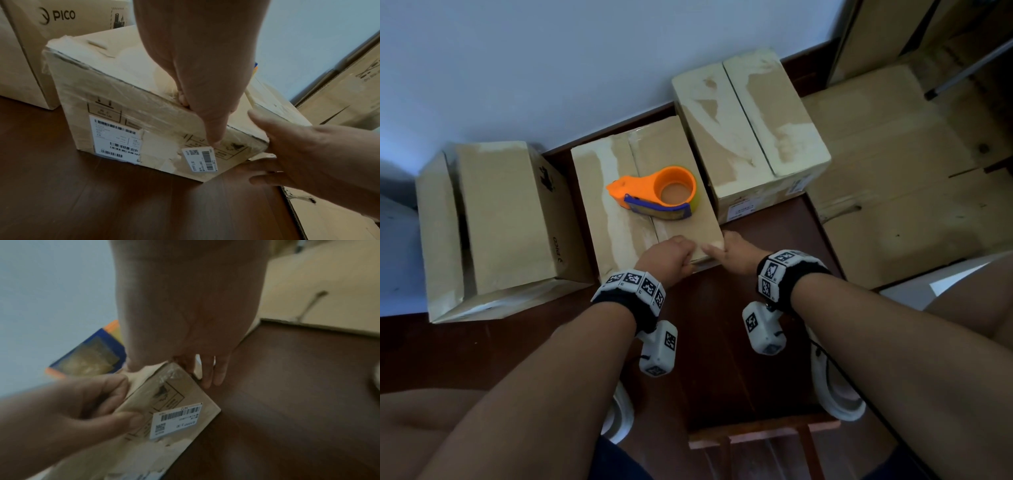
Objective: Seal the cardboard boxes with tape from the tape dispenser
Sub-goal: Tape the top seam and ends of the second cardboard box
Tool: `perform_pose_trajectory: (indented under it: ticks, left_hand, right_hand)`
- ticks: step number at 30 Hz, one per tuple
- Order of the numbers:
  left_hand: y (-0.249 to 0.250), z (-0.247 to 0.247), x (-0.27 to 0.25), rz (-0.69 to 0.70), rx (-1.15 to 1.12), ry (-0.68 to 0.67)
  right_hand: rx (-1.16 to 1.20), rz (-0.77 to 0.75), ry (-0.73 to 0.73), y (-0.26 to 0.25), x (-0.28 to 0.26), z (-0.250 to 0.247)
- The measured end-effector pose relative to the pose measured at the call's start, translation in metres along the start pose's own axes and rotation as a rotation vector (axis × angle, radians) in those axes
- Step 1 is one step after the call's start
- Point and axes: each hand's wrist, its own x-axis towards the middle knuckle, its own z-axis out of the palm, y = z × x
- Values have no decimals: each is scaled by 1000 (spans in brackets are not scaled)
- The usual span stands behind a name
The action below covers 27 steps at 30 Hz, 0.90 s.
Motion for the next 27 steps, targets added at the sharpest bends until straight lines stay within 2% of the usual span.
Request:
perform_pose_trajectory:
  ticks: [2,4,6,9,13,19,22,27]
  left_hand:
    - [0,-1,0,4,30,-15]
    - [4,-6,1,-6,110,-39]
    - [13,-11,6,-17,202,-23]
    - [31,-10,18,29,212,46]
    - [35,-1,26,70,22,24]
    - [32,6,16,122,-184,132]
    - [20,0,5,123,-174,92]
    - [-23,-5,-29,-7,-59,-28]
  right_hand:
    - [109,-22,126,3,-1,-2]
    - [87,-12,188,6,-2,-11]
    - [45,-17,161,4,-4,-19]
    - [45,-55,96,2,-3,-19]
    - [45,-99,45,0,-5,-15]
    - [187,-42,102,0,-5,-6]
    - [142,-33,183,-3,-11,-5]
    - [145,47,216,-9,-12,-3]
